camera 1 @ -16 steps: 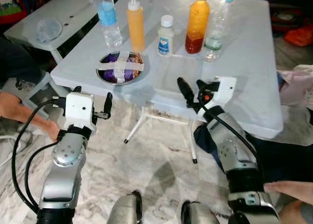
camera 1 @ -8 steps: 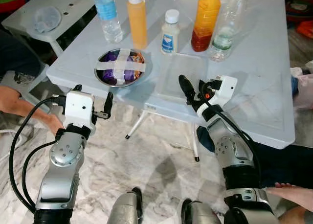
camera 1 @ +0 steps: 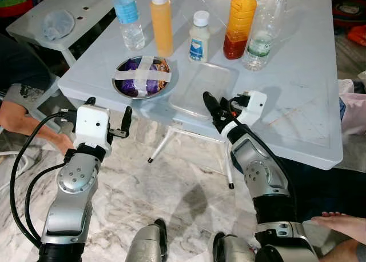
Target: Restocking fridge
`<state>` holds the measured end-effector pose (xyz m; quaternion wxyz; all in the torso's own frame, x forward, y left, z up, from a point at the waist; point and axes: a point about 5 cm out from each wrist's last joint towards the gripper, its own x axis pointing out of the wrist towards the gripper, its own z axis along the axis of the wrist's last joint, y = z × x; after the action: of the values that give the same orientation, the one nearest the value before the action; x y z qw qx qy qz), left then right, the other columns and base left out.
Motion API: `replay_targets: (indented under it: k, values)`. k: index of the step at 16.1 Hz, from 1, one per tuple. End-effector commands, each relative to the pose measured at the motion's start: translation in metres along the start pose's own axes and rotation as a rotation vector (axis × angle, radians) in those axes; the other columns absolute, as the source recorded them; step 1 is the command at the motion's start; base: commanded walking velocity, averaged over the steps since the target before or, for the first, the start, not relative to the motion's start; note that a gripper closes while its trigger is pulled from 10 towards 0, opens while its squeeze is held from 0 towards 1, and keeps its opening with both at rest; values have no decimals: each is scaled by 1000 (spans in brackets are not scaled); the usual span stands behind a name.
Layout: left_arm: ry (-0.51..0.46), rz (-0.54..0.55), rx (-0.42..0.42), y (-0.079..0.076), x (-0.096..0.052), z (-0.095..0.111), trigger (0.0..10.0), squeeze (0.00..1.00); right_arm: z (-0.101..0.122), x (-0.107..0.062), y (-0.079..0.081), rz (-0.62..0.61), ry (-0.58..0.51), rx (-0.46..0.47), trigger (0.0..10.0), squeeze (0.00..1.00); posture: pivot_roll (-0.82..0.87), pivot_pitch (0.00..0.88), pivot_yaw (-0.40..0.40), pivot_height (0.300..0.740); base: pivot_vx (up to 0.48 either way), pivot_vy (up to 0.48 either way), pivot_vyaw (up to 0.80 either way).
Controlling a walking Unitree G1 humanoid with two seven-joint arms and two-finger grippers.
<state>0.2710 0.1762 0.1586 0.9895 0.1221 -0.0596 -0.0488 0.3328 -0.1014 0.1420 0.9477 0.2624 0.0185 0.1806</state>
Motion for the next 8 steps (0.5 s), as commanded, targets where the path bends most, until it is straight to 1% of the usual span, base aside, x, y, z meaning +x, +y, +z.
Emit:
replay_targets:
  k: [1, 3, 4, 5, 8]
  values:
    - [-7, -2, 23, 1, -2, 3, 10000, 0, -2, 0, 5, 2, 12, 8, 10000, 0, 145, 190, 96, 740, 0, 0, 0]
    - [-11, -3, 22, 0, -1, 3, 10000, 0, -5, 1, 5, -31, 23, 46, 10000, 0, 142, 189, 95, 740, 0, 0, 0]
    - [-11, -3, 21, 0, -1, 3, 10000, 0, -5, 1, 5, -42, 22, 68, 7647, 0, 142, 190, 94, 740, 0, 0, 0]
    - [-11, -4, 20, -1, -1, 3, 10000, 0, -8, 2, 3, -77, 37, 82, 0, 0, 142, 190, 93, 740, 0, 0, 0]
    - [-12, -4, 19, -3, -1, 3, 10000, 0, -10, 3, 4, -88, 49, 118, 0, 0, 145, 191, 92, 740, 0, 0, 0]
